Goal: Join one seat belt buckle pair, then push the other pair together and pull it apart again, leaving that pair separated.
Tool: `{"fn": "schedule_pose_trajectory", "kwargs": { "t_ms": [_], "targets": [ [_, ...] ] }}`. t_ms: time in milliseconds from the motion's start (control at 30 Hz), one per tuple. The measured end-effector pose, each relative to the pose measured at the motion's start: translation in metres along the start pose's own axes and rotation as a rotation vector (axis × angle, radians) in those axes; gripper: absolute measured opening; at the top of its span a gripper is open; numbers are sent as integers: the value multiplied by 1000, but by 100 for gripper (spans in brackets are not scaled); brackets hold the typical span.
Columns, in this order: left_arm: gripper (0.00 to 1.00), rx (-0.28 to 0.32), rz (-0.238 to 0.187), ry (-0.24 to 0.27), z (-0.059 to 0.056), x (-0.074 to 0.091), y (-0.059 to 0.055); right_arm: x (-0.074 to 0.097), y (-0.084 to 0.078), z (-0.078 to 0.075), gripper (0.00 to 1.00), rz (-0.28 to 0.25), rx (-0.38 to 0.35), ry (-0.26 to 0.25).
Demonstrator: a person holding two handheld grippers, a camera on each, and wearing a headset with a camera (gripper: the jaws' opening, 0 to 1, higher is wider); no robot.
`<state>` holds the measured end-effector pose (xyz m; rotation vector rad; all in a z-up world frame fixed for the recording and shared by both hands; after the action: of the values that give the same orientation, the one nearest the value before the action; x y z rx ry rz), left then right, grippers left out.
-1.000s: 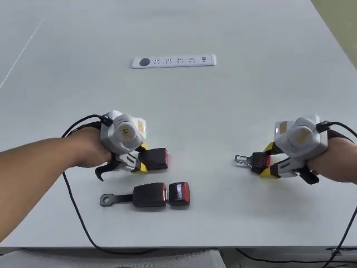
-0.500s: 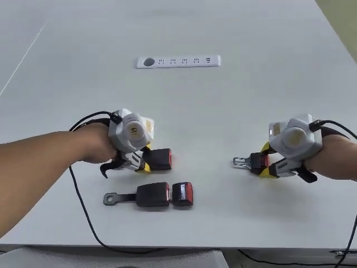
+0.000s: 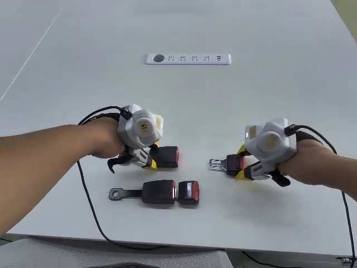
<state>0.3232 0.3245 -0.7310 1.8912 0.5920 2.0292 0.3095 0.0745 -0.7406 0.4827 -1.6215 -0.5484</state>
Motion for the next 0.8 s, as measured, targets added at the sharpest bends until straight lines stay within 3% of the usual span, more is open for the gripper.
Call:
{"fn": "schedule_pose_trajectory", "kwargs": {
  "t_ms": [333, 800],
  "targets": [
    [31, -7, 9, -12, 4, -3, -1, -23, 29, -2, 34, -25, 26, 13],
    [32, -16, 21, -28, 5, -4, -2, -42, 48, -13, 34, -49, 17, 28]
  ]
}}
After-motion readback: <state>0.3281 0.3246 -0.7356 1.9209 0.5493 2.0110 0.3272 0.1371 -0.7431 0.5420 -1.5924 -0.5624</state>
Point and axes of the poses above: the centre of the closed fingertips' face, and the gripper's own axes: x roughly backward along the fingers, z roughly to its left, y roughly out of its top, the point moved 10 cm from there along x, roughly backward along the fingers, and after that the axes turned 8 degrees about -z, right-handed, at the moved point
